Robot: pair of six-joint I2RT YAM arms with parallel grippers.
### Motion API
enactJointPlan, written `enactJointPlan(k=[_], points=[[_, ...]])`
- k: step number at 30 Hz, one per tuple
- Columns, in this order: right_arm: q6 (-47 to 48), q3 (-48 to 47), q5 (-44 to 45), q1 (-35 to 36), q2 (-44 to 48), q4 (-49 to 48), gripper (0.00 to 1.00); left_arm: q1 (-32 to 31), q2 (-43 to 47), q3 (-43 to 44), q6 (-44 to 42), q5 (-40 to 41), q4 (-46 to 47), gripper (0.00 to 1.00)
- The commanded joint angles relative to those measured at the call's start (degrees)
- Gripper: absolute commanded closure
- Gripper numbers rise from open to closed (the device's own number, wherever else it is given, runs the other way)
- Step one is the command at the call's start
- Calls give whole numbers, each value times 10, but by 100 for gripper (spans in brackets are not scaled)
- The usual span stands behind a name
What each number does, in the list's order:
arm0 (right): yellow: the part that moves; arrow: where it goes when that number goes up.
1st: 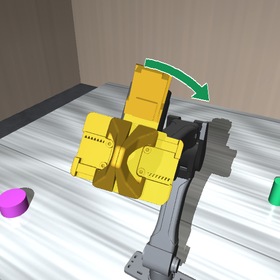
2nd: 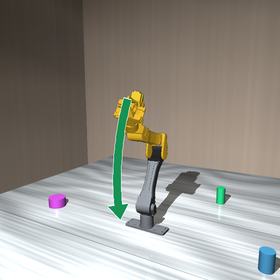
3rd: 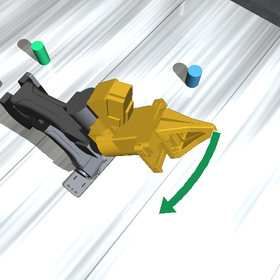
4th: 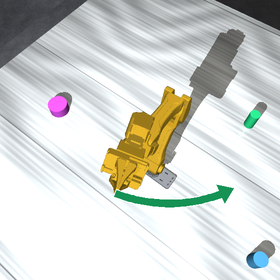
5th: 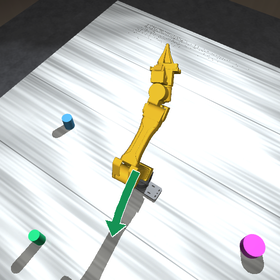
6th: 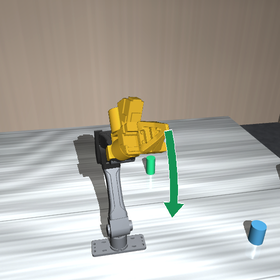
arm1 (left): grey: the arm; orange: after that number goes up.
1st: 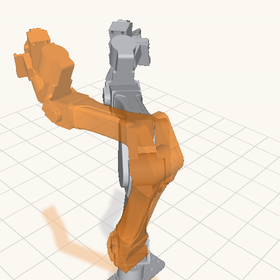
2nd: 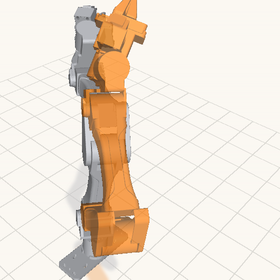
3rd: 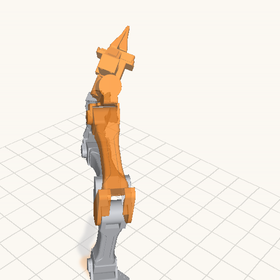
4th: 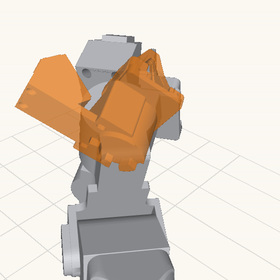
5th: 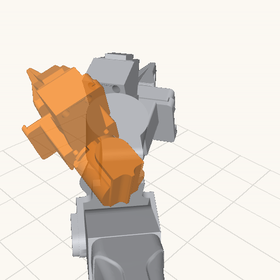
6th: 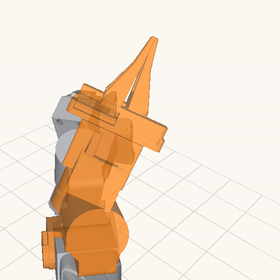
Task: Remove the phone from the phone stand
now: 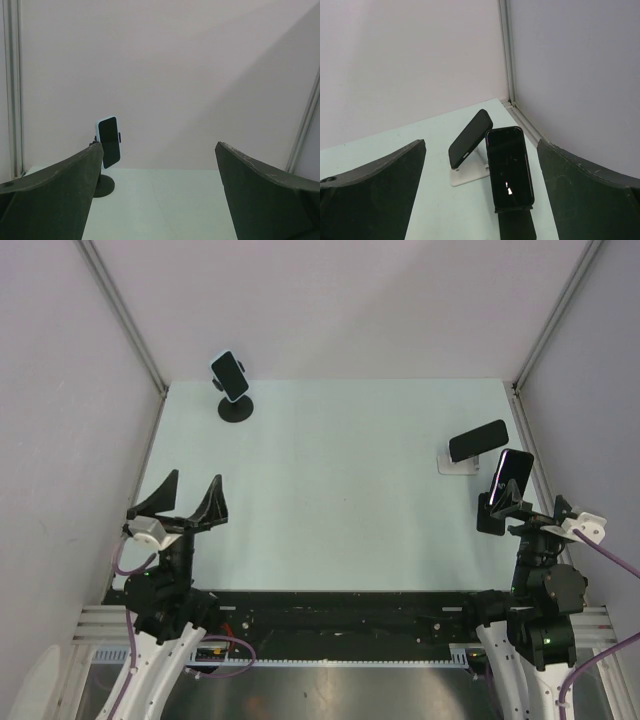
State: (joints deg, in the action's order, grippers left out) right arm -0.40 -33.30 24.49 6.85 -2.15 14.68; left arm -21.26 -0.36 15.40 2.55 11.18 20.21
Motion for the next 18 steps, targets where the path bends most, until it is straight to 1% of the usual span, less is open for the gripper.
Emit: enactJointPlan(k=[1,3,6,9,12,14,15,17,18], points=[[-7,-19,-6,-4,4,-5,0,0,22,29,2,-11,-6,0],[-12,-21,-10,-5,4,-9,0,0,21,35,11,-12,-12,0],[-14,-22,-52,-5,3,-15,0,1,19,45,25,-17,-25,0],[-17,-23,-66,-3,-6,-11,0,1,8,60,37,-19,-47,0],[-23,-36,-62,-2,-29,14,0,1,-10,78,59,-17,-83,0],[-14,-50,-89,0,-58,23,0,0,-26,91,85,-18,-106,0],[-17,-55,-93,1,-65,30,0,1,-31,96,95,-19,-134,0],[-51,-76,-57,1,-111,42,0,0,-51,107,116,-25,-162,0],[-56,-89,-46,1,-133,65,0,0,-58,108,120,-28,-178,0]])
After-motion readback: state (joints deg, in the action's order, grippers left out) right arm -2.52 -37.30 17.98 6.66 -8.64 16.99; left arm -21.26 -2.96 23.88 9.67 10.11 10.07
